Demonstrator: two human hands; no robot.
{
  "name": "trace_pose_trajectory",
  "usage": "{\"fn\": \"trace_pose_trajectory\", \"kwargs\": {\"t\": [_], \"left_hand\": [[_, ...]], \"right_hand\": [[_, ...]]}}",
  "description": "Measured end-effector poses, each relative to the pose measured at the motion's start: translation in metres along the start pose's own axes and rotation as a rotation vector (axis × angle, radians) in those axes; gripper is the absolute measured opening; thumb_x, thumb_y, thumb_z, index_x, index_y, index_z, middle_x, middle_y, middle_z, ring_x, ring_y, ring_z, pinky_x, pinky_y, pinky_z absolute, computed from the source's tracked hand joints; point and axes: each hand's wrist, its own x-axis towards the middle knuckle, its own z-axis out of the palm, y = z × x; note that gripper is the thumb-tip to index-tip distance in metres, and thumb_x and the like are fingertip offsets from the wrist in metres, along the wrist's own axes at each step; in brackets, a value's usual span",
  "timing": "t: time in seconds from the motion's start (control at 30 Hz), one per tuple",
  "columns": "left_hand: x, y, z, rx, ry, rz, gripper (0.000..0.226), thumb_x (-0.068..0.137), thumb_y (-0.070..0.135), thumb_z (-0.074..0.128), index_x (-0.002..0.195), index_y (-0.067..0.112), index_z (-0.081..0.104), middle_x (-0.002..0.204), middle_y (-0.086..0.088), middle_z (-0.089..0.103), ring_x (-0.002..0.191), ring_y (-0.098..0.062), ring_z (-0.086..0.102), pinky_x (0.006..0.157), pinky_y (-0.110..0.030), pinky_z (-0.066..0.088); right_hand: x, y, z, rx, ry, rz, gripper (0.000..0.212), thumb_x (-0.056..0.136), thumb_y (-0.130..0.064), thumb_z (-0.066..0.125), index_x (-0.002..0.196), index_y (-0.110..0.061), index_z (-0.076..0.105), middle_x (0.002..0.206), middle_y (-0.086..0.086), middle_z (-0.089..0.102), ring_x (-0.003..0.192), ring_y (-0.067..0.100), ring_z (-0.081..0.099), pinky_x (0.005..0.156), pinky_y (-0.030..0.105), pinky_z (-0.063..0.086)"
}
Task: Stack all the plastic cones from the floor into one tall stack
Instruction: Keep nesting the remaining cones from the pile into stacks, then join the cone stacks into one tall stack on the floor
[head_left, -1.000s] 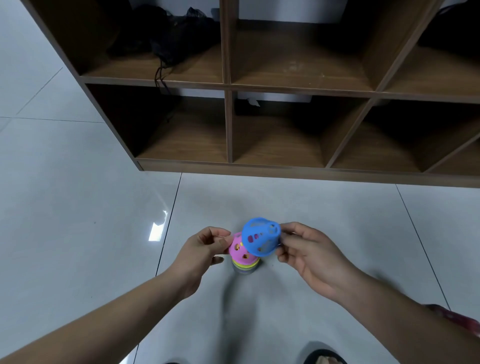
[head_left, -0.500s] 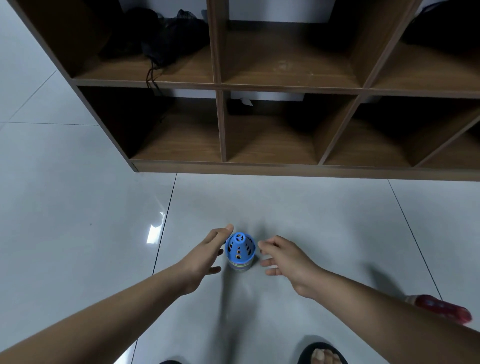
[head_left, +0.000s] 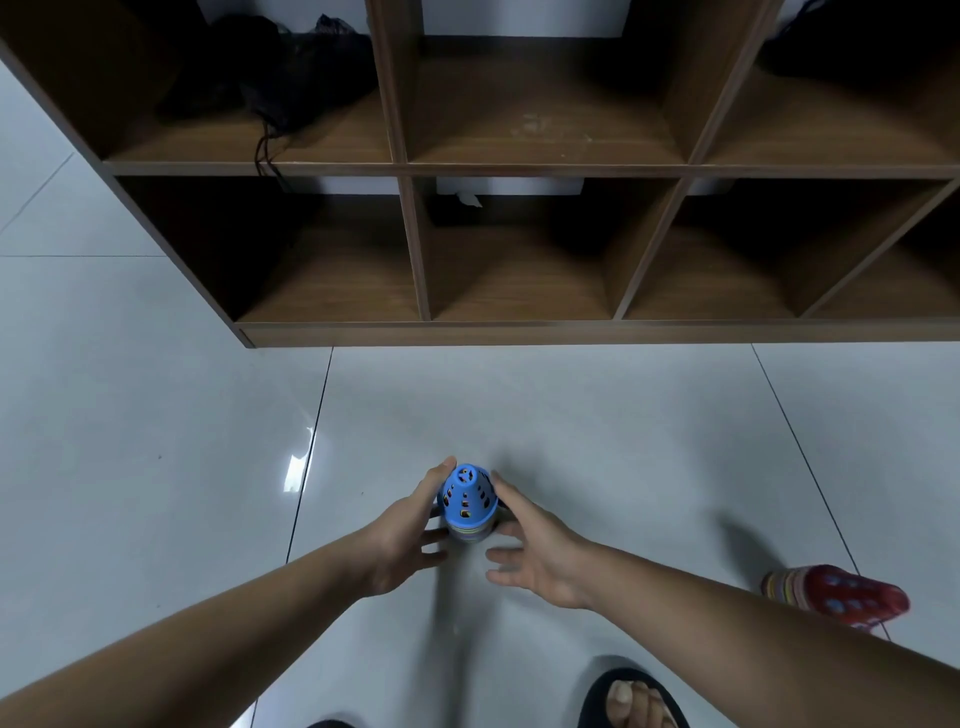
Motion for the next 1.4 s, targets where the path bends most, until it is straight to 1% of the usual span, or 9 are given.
{"fn": "trace_pose_trajectory", "kwargs": {"t": [0.3, 0.53, 0.67, 0.8, 1.0, 1.13, 1.2, 1.3, 1.4], "left_hand": [[0.001, -0.014, 0.03, 0.039, -0.068, 0.024, 0.066, 0.096, 0.082, 0.045, 0.134, 0.037, 0.074, 0.142, 0.005, 0.068, 0.136, -0.018, 0.059, 0.127, -0.044, 0.038], [0.011, -0.015, 0.089, 0.112, -0.174, 0.016, 0.073, 0.096, 0.084, 0.043, 0.143, 0.033, 0.066, 0.145, 0.006, 0.065, 0.137, -0.016, 0.058, 0.126, -0.04, 0.038], [0.019, -0.017, 0.137, 0.175, -0.214, -0.008, 0.075, 0.098, 0.081, 0.042, 0.146, 0.028, 0.062, 0.141, 0.006, 0.065, 0.133, -0.015, 0.059, 0.121, -0.037, 0.041], [0.031, -0.019, 0.182, 0.242, -0.237, -0.023, 0.08, 0.095, 0.083, 0.045, 0.15, 0.027, 0.056, 0.139, 0.005, 0.067, 0.131, -0.018, 0.064, 0.123, -0.042, 0.042], [0.032, -0.033, 0.24, 0.309, -0.285, -0.041, 0.075, 0.093, 0.082, 0.052, 0.148, 0.032, 0.058, 0.133, 0.006, 0.069, 0.125, -0.018, 0.068, 0.116, -0.039, 0.05], [0.028, -0.039, 0.273, 0.313, -0.321, -0.04, 0.065, 0.1, 0.075, 0.048, 0.144, 0.029, 0.061, 0.13, 0.005, 0.072, 0.118, -0.015, 0.071, 0.094, -0.028, 0.056], [0.028, -0.042, 0.285, 0.331, -0.33, -0.042, 0.063, 0.101, 0.073, 0.047, 0.144, 0.029, 0.061, 0.129, 0.005, 0.073, 0.119, -0.016, 0.071, 0.091, -0.027, 0.055], [0.03, -0.045, 0.294, 0.404, -0.338, -0.051, 0.069, 0.097, 0.079, 0.047, 0.146, 0.031, 0.06, 0.135, 0.004, 0.071, 0.126, -0.019, 0.067, 0.102, -0.034, 0.053], [0.031, -0.039, 0.29, 0.507, -0.326, -0.013, 0.079, 0.09, 0.088, 0.048, 0.149, 0.036, 0.055, 0.148, 0.005, 0.061, 0.134, -0.018, 0.059, 0.114, -0.042, 0.048]], "right_hand": [[-0.014, 0.018, -0.021, 0.121, 0.031, -0.097, 0.068, 0.085, -0.069, 0.074, 0.134, -0.023, 0.069, 0.127, 0.01, 0.075, 0.117, 0.02, 0.073, 0.115, 0.042, 0.051], [-0.042, 0.038, -0.069, 0.245, 0.124, -0.162, 0.068, 0.083, -0.069, 0.076, 0.13, -0.02, 0.073, 0.134, 0.011, 0.07, 0.115, 0.023, 0.075, 0.114, 0.045, 0.051], [-0.065, 0.051, -0.106, 0.308, 0.178, -0.209, 0.06, 0.087, -0.068, 0.072, 0.125, -0.021, 0.078, 0.129, 0.011, 0.074, 0.116, 0.023, 0.074, 0.116, 0.045, 0.049], [-0.086, 0.065, -0.138, 0.402, 0.26, -0.249, 0.051, 0.093, -0.063, 0.068, 0.121, -0.021, 0.08, 0.122, 0.01, 0.077, 0.114, 0.025, 0.075, 0.114, 0.043, 0.051], [-0.119, 0.094, -0.178, 0.545, 0.368, -0.321, 0.043, 0.099, -0.054, 0.064, 0.122, -0.021, 0.079, 0.129, 0.012, 0.073, 0.107, 0.022, 0.077, 0.109, 0.039, 0.054], [-0.139, 0.107, -0.196, 0.611, 0.418, -0.353, 0.043, 0.098, -0.056, 0.065, 0.121, -0.023, 0.08, 0.132, 0.012, 0.071, 0.118, 0.024, 0.071, 0.104, 0.035, 0.056], [-0.147, 0.11, -0.202, 0.627, 0.432, -0.376, 0.042, 0.099, -0.056, 0.064, 0.121, -0.024, 0.079, 0.131, 0.01, 0.072, 0.119, 0.022, 0.07, 0.106, 0.036, 0.055], [-0.153, 0.118, -0.213, 0.636, 0.452, -0.388, 0.042, 0.101, -0.054, 0.063, 0.125, -0.023, 0.077, 0.132, 0.01, 0.07, 0.117, 0.023, 0.069, 0.11, 0.039, 0.053], [-0.15, 0.123, -0.22, 0.611, 0.487, -0.346, 0.048, 0.097, -0.057, 0.066, 0.13, -0.024, 0.072, 0.137, 0.01, 0.062, 0.116, 0.028, 0.066, 0.104, 0.038, 0.055]]}}
